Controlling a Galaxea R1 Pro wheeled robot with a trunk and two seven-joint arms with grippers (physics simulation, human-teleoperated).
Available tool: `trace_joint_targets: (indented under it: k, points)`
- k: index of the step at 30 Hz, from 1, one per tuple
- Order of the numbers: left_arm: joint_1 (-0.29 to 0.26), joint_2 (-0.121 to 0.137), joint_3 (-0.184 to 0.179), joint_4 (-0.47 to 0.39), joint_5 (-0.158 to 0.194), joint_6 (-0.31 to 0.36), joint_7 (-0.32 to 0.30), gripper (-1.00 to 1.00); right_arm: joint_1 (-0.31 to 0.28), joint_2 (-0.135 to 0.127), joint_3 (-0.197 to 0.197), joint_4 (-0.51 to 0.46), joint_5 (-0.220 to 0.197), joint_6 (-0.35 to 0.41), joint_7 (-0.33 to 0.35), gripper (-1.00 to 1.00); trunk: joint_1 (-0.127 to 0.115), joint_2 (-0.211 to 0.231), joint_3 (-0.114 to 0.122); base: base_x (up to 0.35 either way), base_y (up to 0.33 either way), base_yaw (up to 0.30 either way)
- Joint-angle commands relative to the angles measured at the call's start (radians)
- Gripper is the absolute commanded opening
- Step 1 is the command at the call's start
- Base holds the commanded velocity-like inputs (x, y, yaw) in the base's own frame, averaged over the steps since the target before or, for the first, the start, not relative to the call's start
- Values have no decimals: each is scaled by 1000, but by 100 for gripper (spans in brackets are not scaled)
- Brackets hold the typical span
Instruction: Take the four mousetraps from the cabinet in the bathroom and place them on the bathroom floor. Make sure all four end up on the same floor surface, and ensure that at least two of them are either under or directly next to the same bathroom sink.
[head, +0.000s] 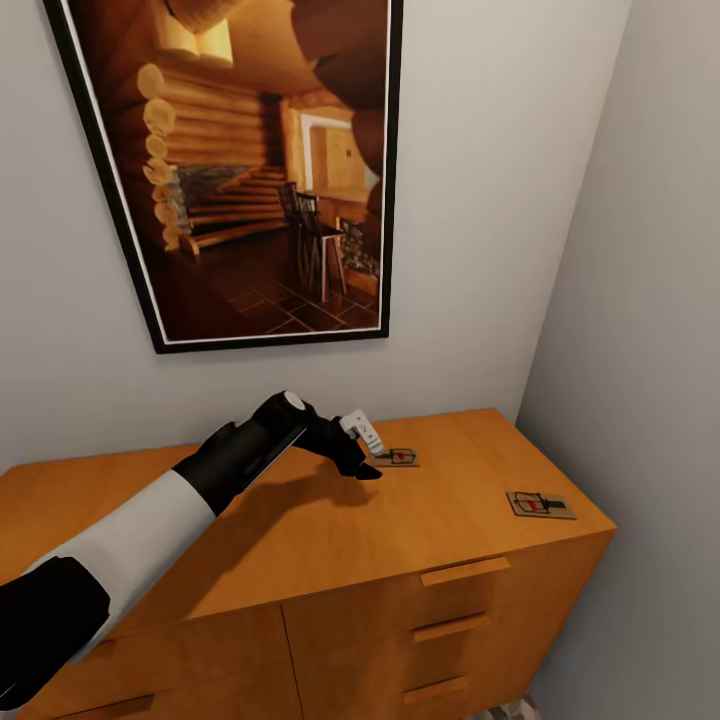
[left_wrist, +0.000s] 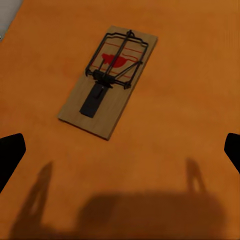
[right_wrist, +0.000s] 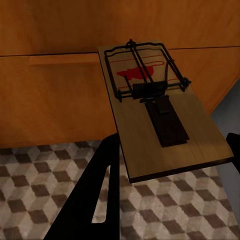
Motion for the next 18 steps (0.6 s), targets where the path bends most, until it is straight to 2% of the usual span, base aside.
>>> trace_joint_targets:
  k: [1,12,18]
  points:
    - [-1,1,-2,-1,2,6,0,100,-1,0,-7,0,9,-2,-4,-100,0,-1,-2,0,0,0]
    - [-1,1,-2,-1,-15,6,1,100,-1,1,-7,0,9,-2,-4,-100,0,-1,-6,2,0,0]
    - [-1,0,-2,-1,-17,6,2,100,-1,1,-7,0,9,-2,-4,-100,0,-1,-6,156,0,0]
